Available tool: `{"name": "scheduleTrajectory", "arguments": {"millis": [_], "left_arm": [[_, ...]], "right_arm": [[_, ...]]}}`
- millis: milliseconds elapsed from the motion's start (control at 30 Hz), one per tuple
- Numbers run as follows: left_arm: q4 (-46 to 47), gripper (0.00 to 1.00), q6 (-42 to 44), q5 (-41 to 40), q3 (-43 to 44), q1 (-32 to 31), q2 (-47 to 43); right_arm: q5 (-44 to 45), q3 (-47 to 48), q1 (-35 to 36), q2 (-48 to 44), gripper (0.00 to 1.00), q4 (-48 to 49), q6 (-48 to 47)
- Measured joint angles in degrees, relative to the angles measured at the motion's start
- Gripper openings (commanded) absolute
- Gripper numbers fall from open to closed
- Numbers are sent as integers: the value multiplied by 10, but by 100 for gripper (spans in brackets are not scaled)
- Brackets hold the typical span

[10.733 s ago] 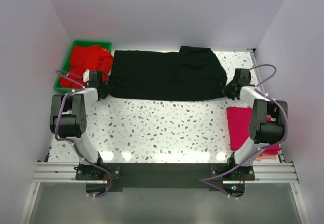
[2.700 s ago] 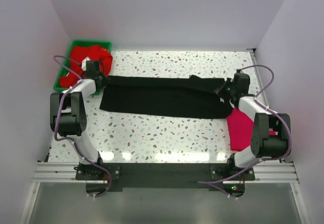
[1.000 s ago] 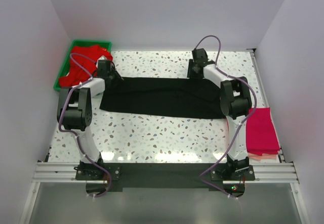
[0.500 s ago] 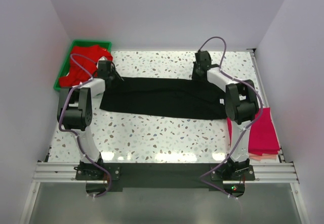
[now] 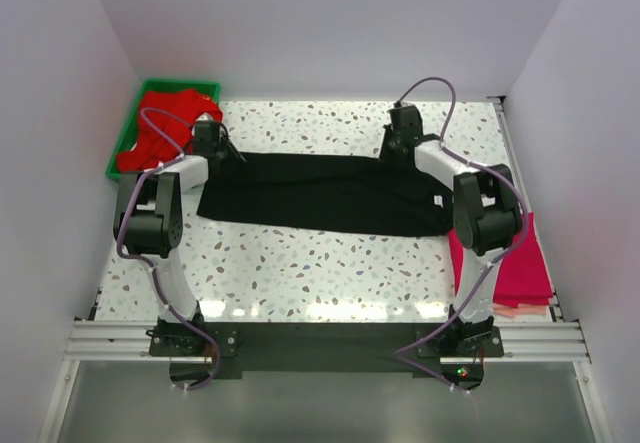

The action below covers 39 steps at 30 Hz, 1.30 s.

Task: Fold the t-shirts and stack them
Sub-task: Fold the tshirt

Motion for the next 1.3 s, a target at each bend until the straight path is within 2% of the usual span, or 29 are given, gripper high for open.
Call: {"name": "scheduleTrajectory", "arguments": {"millis": [400, 633, 900, 1200, 1233, 1300], "left_arm": [[0, 39, -1, 3, -7, 0, 7], [0, 39, -1, 4, -7, 0, 11], [0, 39, -1, 4, -7, 0, 11], [0, 40, -2, 8, -7, 0, 11], [1, 41, -3, 10, -7, 0, 11], [2, 43, -3, 13, -7, 0, 11]], "right_arm": [[-43, -129, 6, -124, 0, 27, 49], [-41, -208, 49, -197, 0, 50, 94], [-10, -285, 120, -212, 0, 87, 152], [10, -296, 159, -205, 0, 140, 203], [12, -296, 161, -200, 8, 146, 207], [16, -295, 163, -191, 17, 149, 214]]}}
